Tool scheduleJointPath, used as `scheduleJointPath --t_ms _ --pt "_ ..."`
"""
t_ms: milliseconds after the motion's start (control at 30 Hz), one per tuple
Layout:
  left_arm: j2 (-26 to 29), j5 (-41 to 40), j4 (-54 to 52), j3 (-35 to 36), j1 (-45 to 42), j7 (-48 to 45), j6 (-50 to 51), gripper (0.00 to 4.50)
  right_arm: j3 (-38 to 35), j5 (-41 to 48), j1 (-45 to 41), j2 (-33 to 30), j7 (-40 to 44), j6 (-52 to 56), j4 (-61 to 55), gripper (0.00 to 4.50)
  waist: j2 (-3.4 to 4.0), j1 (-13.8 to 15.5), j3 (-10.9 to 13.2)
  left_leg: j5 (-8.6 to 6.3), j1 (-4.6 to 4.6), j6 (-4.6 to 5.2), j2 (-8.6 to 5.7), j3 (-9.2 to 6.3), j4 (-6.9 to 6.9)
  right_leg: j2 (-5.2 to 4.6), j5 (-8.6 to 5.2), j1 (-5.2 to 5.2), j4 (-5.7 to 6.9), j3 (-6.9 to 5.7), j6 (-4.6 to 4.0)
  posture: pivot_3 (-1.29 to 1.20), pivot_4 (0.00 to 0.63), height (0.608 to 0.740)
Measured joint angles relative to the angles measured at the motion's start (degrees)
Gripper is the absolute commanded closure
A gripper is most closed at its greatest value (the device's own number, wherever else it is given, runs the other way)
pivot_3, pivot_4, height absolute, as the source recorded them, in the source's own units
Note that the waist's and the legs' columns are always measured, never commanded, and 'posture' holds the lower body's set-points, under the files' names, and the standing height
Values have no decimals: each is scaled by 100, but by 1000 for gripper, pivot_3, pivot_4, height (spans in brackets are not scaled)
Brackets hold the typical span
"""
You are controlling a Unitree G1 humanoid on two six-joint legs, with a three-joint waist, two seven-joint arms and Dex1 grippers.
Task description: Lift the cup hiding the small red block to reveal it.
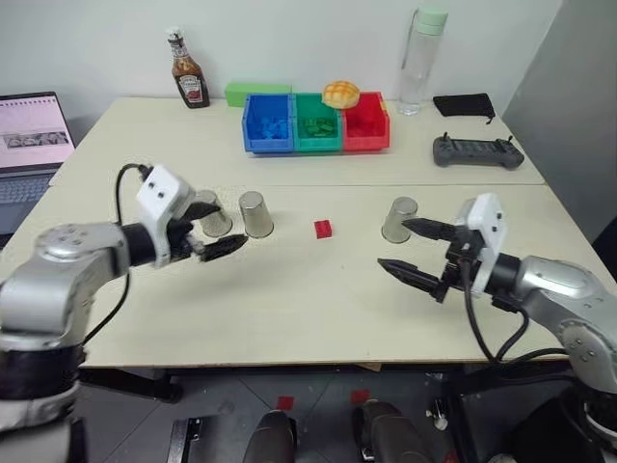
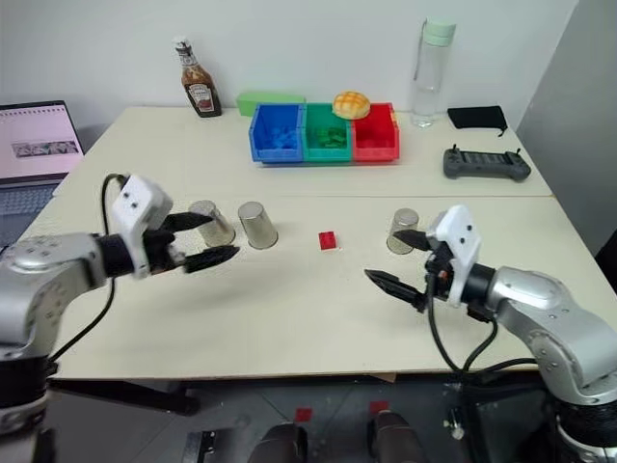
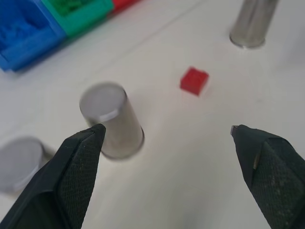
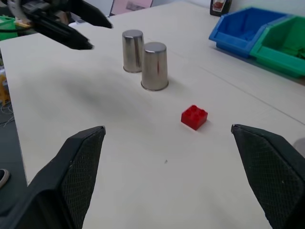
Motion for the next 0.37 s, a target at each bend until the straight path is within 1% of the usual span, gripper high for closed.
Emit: scheduleJointPath --t_ms 200,367 --pt "100 -235 -454 189 676 -203 -28 17 -170 32 166 -417 533 -52 280 0 0 12 0 0 6 0 2 2 0 1 0 2 2 1 0 0 150 740" --pt "110 -379 -704 229 894 -231 -28 17 -171 13 135 -429 576 -116 319 0 0 10 0 0 5 0 3 3 -2 2 0 1 1 2 0 0 150 740"
